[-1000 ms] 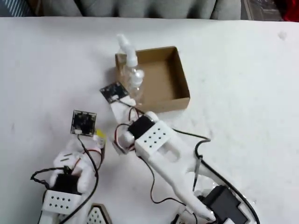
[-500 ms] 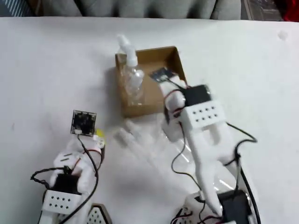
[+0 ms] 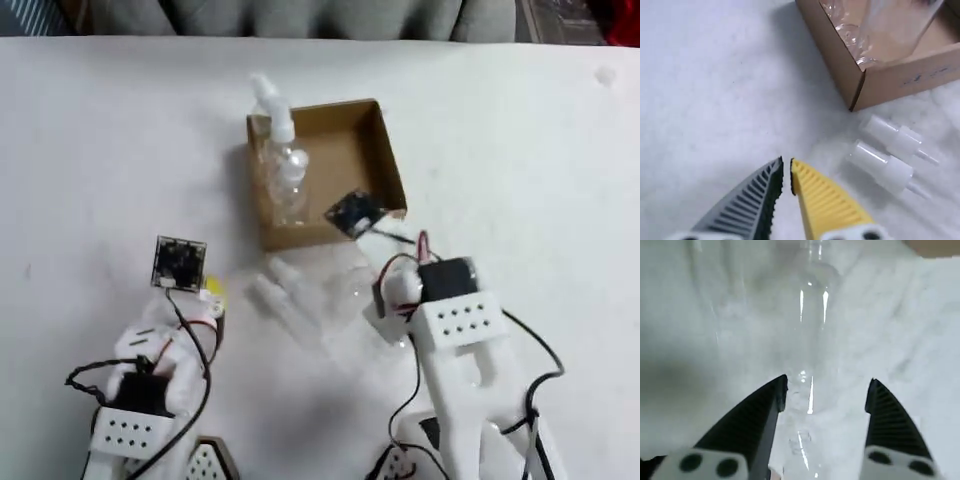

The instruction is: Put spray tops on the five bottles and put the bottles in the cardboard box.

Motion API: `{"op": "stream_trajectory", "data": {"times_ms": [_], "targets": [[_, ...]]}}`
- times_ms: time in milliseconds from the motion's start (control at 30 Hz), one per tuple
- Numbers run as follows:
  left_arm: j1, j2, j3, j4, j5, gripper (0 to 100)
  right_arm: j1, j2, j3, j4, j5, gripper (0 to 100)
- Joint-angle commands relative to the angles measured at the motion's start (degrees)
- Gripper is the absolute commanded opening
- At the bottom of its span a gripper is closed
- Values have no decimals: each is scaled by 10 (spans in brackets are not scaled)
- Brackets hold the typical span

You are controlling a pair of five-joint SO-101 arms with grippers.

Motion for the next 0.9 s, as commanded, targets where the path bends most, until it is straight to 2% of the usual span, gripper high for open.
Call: {"op": "stream_trajectory", "data": {"times_ms": [0, 100, 667, 733, 867], "targets": [[-5, -12, -3, 1, 1, 23, -41, 4, 19, -61, 20, 278], [-5, -12, -3, 1, 1, 24, -47, 54, 11, -87, 20, 312], [-5, -13, -3, -1, 1, 24, -42, 407, -156, -167, 20, 307], [-5, -13, -3, -2, 1, 24, -41, 422, -169, -164, 20, 262], [-5, -13, -3, -3, 1, 24, -24, 421, -177, -164, -1, 113]]}}
